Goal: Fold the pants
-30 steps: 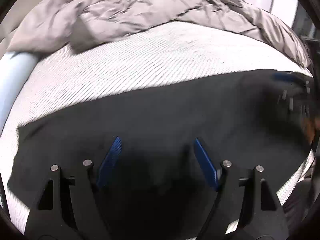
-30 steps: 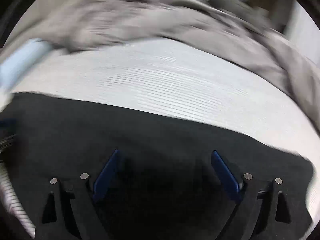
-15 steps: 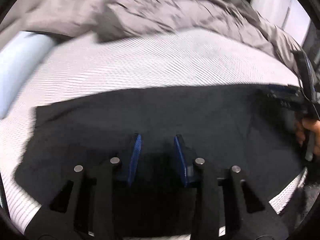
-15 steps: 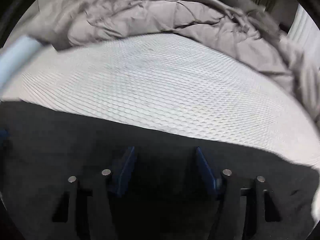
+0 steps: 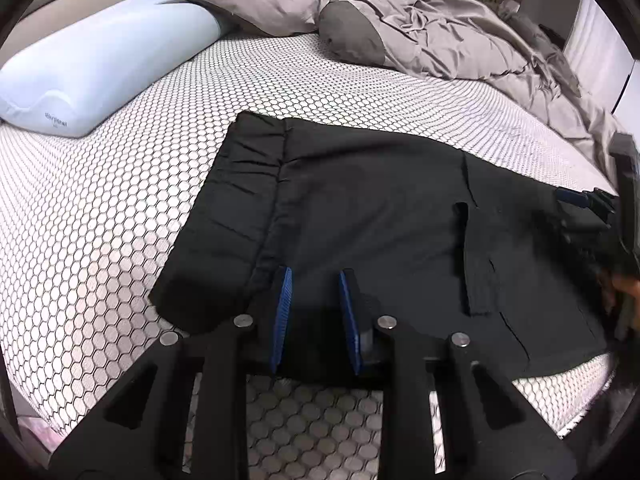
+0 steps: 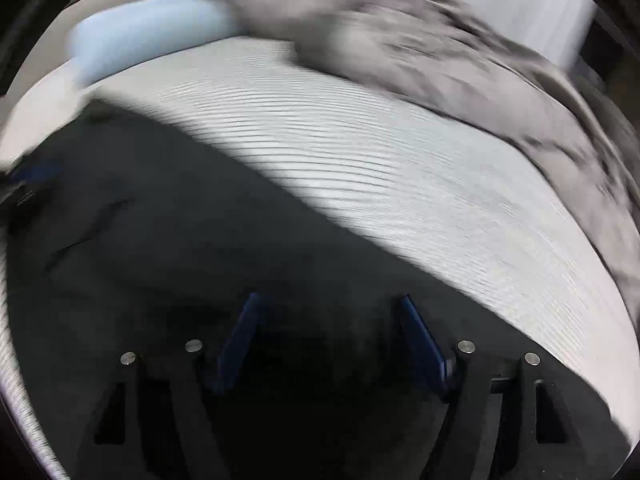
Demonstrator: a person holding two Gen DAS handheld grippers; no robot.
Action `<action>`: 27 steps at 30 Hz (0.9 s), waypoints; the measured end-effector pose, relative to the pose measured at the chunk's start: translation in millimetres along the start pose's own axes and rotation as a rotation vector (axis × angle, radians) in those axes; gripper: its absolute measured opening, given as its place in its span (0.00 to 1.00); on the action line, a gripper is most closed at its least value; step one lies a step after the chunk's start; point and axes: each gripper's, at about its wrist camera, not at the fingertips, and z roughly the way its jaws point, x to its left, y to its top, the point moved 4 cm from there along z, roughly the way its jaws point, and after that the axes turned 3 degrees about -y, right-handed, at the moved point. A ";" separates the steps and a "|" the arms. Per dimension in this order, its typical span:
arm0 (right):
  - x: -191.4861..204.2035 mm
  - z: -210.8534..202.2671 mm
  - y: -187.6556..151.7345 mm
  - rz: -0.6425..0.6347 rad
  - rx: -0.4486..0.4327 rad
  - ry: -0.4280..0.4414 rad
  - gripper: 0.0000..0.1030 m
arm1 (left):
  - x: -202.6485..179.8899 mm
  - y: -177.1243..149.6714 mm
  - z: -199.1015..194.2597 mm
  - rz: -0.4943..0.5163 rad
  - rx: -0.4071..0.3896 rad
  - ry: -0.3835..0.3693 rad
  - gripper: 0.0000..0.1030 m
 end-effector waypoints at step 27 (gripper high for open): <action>-15.6 -86.8 -85.2 0.060 -0.058 0.246 0.77 | -158.9 19.3 -11.2 0.151 -0.079 -0.166 0.77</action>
